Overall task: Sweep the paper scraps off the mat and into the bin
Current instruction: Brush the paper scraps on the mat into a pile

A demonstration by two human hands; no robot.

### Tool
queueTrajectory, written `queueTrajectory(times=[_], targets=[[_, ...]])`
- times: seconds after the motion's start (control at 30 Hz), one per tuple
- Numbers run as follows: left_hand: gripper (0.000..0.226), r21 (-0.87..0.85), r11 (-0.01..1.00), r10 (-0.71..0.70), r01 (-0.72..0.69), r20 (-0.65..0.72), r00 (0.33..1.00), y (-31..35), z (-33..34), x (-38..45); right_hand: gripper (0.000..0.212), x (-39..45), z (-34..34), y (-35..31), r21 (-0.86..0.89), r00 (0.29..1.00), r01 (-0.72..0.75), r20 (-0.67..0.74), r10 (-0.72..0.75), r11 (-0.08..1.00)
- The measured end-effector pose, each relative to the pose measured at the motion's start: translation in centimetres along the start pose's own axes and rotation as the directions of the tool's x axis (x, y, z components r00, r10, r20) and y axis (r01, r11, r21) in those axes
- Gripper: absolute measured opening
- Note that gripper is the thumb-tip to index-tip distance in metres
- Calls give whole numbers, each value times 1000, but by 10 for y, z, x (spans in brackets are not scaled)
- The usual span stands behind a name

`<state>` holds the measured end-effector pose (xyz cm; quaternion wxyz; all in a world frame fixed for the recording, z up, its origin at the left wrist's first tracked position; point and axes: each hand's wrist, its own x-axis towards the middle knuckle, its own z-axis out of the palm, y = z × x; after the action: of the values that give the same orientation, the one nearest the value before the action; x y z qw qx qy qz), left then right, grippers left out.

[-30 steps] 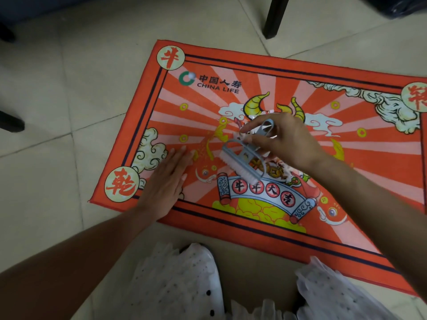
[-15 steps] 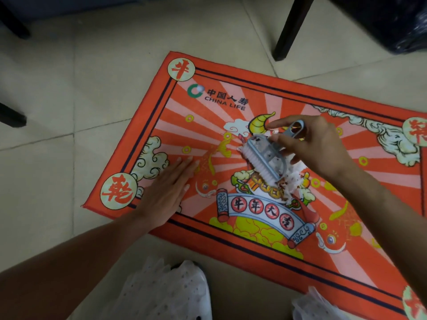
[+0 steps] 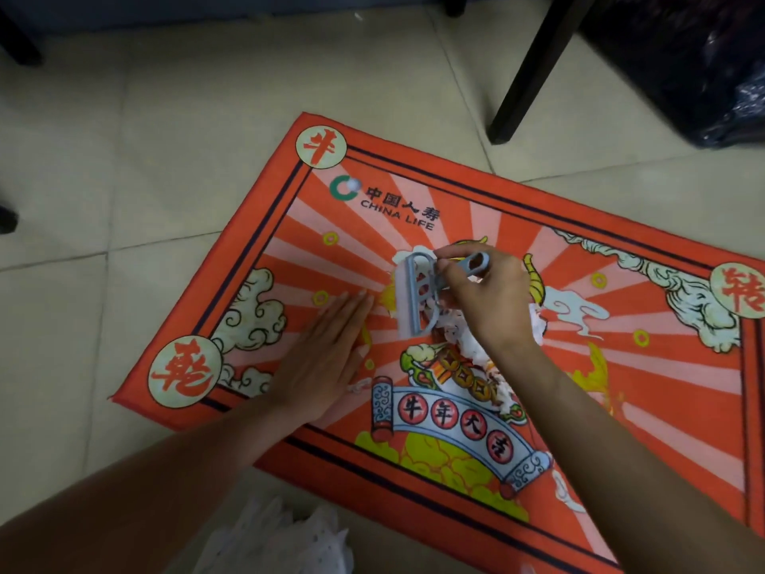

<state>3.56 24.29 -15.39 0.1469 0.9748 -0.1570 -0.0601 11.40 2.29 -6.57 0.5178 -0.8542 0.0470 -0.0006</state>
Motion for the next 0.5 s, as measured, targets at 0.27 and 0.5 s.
queueTrajectory(times=[0.27, 0.5], targets=[[58, 36, 999, 28, -28, 4, 1000, -5, 2, -4, 8, 7, -22, 6, -162, 996, 93, 2, -94, 982], [57, 32, 999, 21, -22, 10, 1000, -3, 0, -5, 11, 6, -40, 6, -184, 994, 109, 9, -109, 977]])
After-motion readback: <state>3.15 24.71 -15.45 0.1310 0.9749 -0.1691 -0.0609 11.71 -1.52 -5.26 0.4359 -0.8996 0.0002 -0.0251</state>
